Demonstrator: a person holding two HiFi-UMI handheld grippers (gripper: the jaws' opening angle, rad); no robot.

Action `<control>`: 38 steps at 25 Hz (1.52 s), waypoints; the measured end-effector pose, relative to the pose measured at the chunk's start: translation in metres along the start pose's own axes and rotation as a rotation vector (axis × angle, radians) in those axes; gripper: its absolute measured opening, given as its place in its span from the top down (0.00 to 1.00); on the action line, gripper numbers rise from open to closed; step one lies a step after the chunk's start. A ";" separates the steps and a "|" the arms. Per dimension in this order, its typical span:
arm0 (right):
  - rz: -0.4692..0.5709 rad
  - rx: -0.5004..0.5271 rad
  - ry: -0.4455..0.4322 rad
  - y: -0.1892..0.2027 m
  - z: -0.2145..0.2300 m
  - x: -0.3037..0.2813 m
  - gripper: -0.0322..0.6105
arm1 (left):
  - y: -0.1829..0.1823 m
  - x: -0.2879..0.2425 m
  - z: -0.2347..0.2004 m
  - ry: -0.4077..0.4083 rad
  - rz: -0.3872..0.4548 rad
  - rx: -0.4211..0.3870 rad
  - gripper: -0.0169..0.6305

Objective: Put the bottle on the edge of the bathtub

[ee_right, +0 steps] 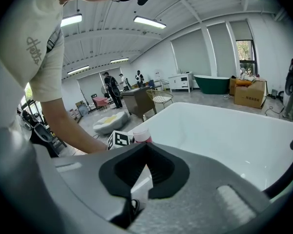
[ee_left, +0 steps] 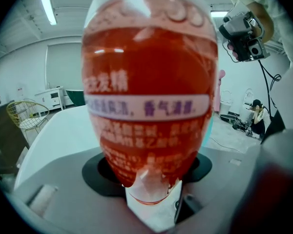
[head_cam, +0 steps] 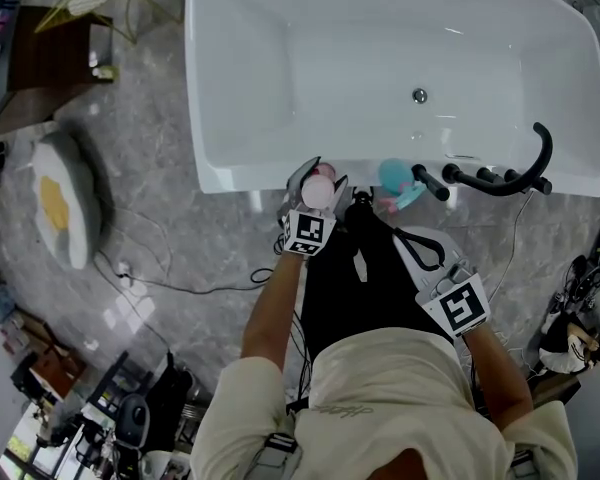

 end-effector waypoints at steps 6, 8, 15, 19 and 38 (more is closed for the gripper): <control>0.015 0.006 0.007 -0.005 -0.003 -0.001 0.95 | 0.002 0.001 0.001 -0.015 0.006 -0.023 0.49; 0.018 0.012 0.007 -0.006 -0.006 -0.002 0.95 | 0.003 0.001 0.001 -0.021 -0.004 -0.026 0.49; 0.041 0.023 0.018 -0.011 -0.014 0.000 0.95 | 0.003 0.008 0.002 -0.030 -0.015 -0.006 0.46; 0.049 0.023 0.027 -0.010 -0.020 0.000 0.95 | 0.008 0.017 0.004 -0.050 -0.013 0.026 0.39; 0.207 0.065 0.126 -0.058 -0.048 0.012 0.95 | -0.047 0.147 0.032 -0.067 0.124 0.262 0.51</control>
Point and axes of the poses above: the fingertips, and each gripper's own axes: x backward along the fingers, z to its right, y out of its underside, the point moved 7 cm from there along x, backward along the fingers, and after that the axes turned 4 degrees about y, right-handed, at the moved point
